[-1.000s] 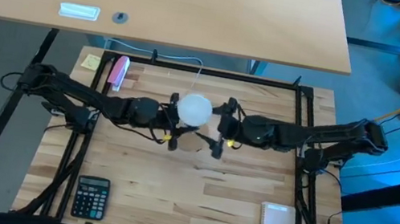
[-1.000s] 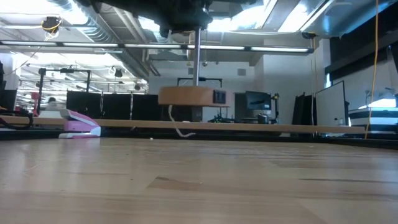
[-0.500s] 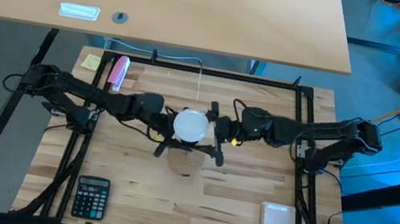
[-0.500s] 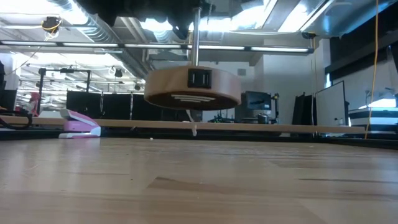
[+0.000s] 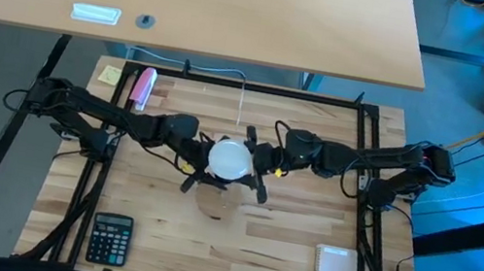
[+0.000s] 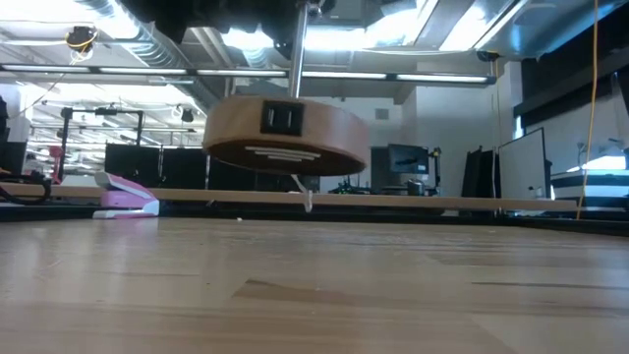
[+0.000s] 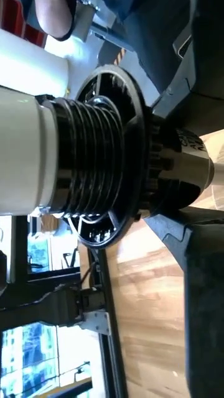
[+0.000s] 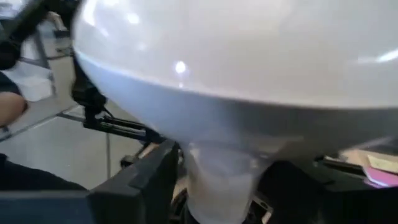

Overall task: Screw lightbulb
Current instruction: Insert the white lightbulb into the brown lamp

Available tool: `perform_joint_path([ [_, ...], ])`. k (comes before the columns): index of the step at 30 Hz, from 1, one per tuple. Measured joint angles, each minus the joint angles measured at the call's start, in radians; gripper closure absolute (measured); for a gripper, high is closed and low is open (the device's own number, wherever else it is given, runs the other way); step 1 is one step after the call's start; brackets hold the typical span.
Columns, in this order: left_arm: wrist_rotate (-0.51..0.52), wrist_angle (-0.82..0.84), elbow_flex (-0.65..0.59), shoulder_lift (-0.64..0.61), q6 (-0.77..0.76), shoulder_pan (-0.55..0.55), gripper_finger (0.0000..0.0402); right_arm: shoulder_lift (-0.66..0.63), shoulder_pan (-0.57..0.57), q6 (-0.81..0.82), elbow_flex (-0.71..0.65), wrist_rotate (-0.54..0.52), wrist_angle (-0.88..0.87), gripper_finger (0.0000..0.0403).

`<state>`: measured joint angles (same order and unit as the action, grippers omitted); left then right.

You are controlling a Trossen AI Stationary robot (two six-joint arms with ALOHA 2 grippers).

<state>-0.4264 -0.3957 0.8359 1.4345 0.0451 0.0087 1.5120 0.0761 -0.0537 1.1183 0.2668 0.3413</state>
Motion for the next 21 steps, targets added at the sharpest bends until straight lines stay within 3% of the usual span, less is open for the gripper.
perform_joint_path([
  [4, 0.015, 0.007, 0.000, 0.000, 0.006, 0.001, 0.0271, 0.000, 0.000, -0.012, 0.000, -0.025, -0.030, 0.0249],
  [10, 0.167, 0.014, -0.001, -0.011, 0.000, 0.000, 0.0268, -0.033, 0.003, -0.035, 0.000, -0.170, -0.084, 0.0251],
  [21, 0.673, 0.022, -0.001, -0.014, -0.029, -0.043, 0.0271, -0.016, 0.005, 0.019, 0.003, -0.620, -0.107, 0.0251],
])
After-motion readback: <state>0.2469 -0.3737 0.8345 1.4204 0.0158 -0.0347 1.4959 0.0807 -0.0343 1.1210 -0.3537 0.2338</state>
